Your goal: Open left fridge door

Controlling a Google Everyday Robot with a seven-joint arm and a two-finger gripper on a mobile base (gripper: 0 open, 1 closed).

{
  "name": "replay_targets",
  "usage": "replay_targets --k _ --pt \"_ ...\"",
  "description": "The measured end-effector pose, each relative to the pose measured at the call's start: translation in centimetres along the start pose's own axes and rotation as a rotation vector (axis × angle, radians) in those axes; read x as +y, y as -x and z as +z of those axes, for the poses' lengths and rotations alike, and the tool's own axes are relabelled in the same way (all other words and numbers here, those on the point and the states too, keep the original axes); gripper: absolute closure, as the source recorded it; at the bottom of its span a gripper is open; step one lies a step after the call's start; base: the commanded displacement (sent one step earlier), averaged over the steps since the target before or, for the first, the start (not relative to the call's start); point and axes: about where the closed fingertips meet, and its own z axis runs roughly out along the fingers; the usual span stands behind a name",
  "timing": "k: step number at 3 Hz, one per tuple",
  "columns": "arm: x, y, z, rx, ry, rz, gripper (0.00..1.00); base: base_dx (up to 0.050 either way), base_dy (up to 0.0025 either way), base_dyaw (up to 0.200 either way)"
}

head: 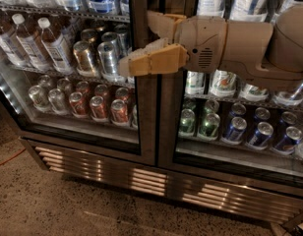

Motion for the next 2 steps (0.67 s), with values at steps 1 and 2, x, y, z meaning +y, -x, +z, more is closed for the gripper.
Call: replay_targets --k 1,2 --pt "0.00 0.00 0.00 0.000 0.000 0.000 0.00 0.000 -0.00001 0.190" --pt "0.00 0.00 0.00 0.000 0.000 0.000 0.00 0.000 0.00000 0.000"
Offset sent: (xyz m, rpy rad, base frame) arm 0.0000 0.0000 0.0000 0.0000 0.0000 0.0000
